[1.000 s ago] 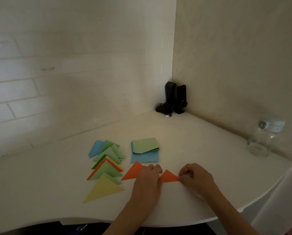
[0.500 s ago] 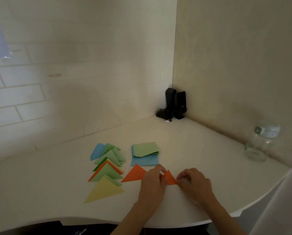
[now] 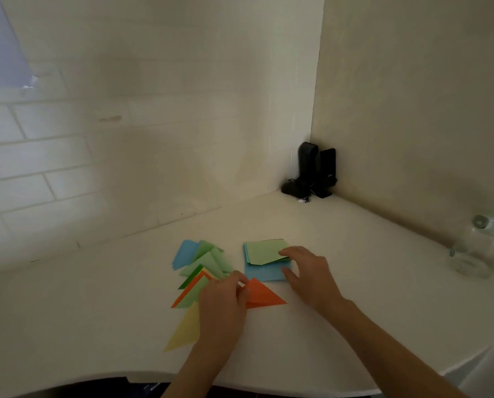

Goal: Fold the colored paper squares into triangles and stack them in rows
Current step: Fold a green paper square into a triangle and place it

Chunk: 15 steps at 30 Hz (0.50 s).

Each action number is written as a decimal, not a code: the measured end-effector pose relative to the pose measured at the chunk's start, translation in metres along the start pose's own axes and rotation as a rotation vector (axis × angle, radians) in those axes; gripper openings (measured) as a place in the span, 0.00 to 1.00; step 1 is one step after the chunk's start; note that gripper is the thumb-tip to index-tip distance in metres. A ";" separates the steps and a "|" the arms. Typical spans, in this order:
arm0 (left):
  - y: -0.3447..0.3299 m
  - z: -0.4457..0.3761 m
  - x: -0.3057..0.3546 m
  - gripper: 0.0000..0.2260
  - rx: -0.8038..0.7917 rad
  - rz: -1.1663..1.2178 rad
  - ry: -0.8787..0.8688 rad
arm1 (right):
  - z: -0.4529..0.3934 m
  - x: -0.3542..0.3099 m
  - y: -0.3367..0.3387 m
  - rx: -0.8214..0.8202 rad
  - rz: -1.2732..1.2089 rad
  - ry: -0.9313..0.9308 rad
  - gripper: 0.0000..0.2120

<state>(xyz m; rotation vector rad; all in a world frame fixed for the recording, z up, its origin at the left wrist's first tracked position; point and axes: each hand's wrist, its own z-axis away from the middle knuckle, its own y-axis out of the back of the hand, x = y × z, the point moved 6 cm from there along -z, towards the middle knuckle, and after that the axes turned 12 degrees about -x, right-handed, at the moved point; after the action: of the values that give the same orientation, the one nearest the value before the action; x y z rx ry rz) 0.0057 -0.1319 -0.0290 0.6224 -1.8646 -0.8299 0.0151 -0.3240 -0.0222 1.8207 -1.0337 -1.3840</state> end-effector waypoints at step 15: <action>-0.012 -0.002 -0.016 0.07 0.000 -0.056 -0.006 | -0.034 -0.003 -0.034 -0.075 0.275 -0.191 0.15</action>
<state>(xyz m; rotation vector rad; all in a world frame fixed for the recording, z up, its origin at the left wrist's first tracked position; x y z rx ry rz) 0.0143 -0.1287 -0.0463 0.6758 -1.8601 -0.8688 0.0550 -0.3038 -0.0403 1.4509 -1.2597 -1.4246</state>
